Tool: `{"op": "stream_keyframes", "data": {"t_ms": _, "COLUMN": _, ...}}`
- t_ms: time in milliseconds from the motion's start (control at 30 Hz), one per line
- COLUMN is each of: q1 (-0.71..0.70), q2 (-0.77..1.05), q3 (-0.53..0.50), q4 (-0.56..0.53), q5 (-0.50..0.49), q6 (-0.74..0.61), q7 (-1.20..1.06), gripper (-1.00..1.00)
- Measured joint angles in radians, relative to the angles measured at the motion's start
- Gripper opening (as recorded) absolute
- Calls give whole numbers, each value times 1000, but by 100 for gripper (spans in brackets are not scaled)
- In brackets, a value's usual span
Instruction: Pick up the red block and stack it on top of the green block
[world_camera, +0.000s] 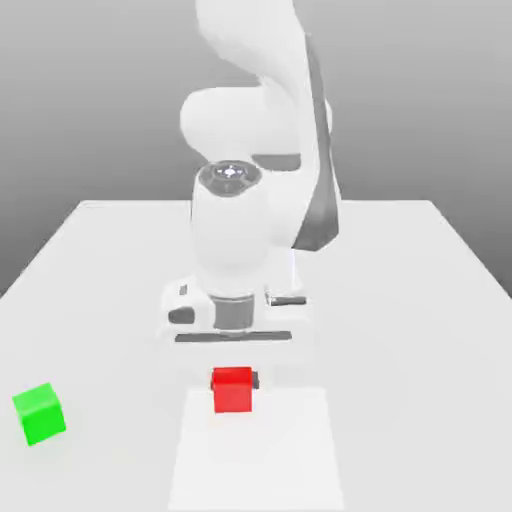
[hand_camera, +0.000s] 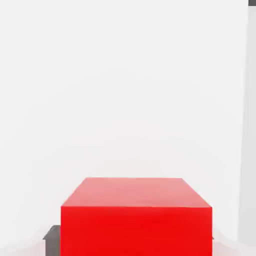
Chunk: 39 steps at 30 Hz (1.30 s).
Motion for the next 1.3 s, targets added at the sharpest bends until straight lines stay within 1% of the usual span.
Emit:
{"op": "stream_keyframes", "data": {"t_ms": 100, "q1": -32, "q2": -12, "q3": -28, "q4": 23, "q5": 8, "q6": -40, "q7": -92, "gripper": -100}}
{"op": "stream_keyframes", "data": {"t_ms": 300, "q1": -93, "q2": 19, "q3": -88, "q4": 93, "q5": 34, "q6": -87, "q7": -338, "gripper": -100}}
{"op": "stream_keyframes", "data": {"t_ms": 633, "q1": -260, "q2": 72, "q3": -130, "q4": 212, "q5": 52, "q6": -160, "q7": -735, "gripper": -100}}
{"op": "stream_keyframes", "data": {"t_ms": 967, "q1": -413, "q2": 108, "q3": -177, "q4": 330, "q5": 44, "q6": -229, "q7": -1113, "gripper": -100}}
{"op": "stream_keyframes", "data": {"t_ms": 1033, "q1": -422, "q2": 142, "q3": -173, "q4": 342, "q5": 58, "q6": -203, "q7": -1152, "gripper": -100}}
{"op": "stream_keyframes", "data": {"t_ms": 1167, "q1": -442, "q2": 248, "q3": -146, "q4": 350, "q5": 111, "q6": -107, "q7": -1199, "gripper": -100}}
{"op": "stream_keyframes", "data": {"t_ms": 1200, "q1": -449, "q2": 276, "q3": -136, "q4": 351, "q5": 125, "q6": -83, "q7": -1210, "gripper": 100}}
{"op": "stream_keyframes", "data": {"t_ms": 1300, "q1": -449, "q2": 276, "q3": -136, "q4": 351, "q5": 125, "q6": -83, "q7": -1210, "gripper": 100}}
